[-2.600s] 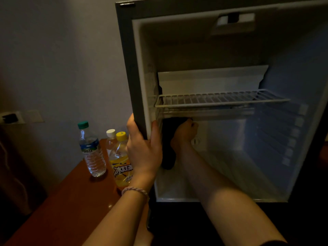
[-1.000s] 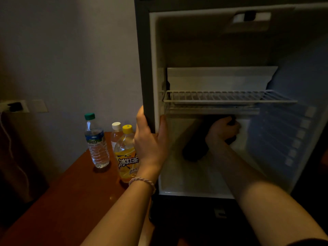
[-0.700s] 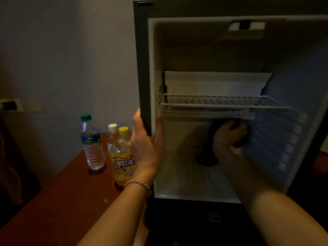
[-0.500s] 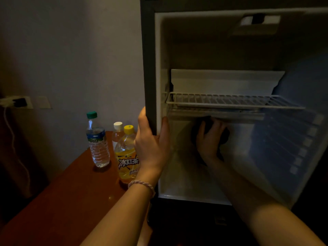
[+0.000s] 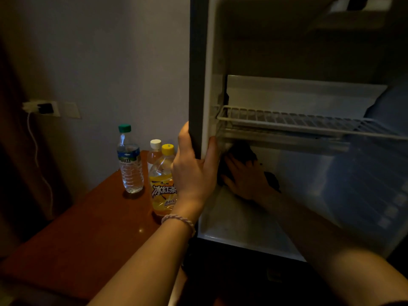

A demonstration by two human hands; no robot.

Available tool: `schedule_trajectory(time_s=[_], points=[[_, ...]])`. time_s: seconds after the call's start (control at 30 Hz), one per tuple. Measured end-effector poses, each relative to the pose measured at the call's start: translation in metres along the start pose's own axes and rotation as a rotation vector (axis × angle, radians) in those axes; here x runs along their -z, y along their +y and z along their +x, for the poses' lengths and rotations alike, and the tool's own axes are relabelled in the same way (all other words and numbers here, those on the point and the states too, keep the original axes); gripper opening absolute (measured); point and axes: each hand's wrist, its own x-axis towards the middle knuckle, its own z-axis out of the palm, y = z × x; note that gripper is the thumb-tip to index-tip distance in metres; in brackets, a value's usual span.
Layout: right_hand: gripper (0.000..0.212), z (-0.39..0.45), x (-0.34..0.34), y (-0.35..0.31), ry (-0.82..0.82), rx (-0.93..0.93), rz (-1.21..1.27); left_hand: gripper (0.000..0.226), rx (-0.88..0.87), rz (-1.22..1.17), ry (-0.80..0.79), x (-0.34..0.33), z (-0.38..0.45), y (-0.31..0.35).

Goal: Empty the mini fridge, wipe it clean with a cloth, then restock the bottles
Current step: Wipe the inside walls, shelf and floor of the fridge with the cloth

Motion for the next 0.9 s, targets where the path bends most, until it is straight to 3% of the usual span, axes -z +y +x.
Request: schedule_trajectory(time_s=[0.2,0.3,0.53,0.7,0.8,0.9], points=[[0.068,-0.024,-0.007,0.002,-0.232,0.102,0.088,0.056,0.011,0.02,0.006,-0.001,0.0,0.001],[0.076,-0.022,0.003,0.001,-0.237,0.072,0.142,0.055,0.024,0.009,0.003,-0.001,0.0,0.001],[0.053,-0.026,-0.002,0.003,-0.034,0.045,0.194,0.054,0.014,0.045,0.02,0.0,0.0,0.003],[0.041,-0.003,0.002,0.019,0.355,-0.095,0.183,0.056,-0.007,0.024,0.023,-0.001,0.001,0.002],[0.031,0.011,0.012,0.022,0.561,-0.058,0.093,0.058,-0.001,0.016,0.026,-0.002,0.0,0.002],[0.028,0.014,0.005,0.015,0.578,-0.043,0.052,0.061,0.001,0.01,0.023,-0.002,0.001,-0.001]])
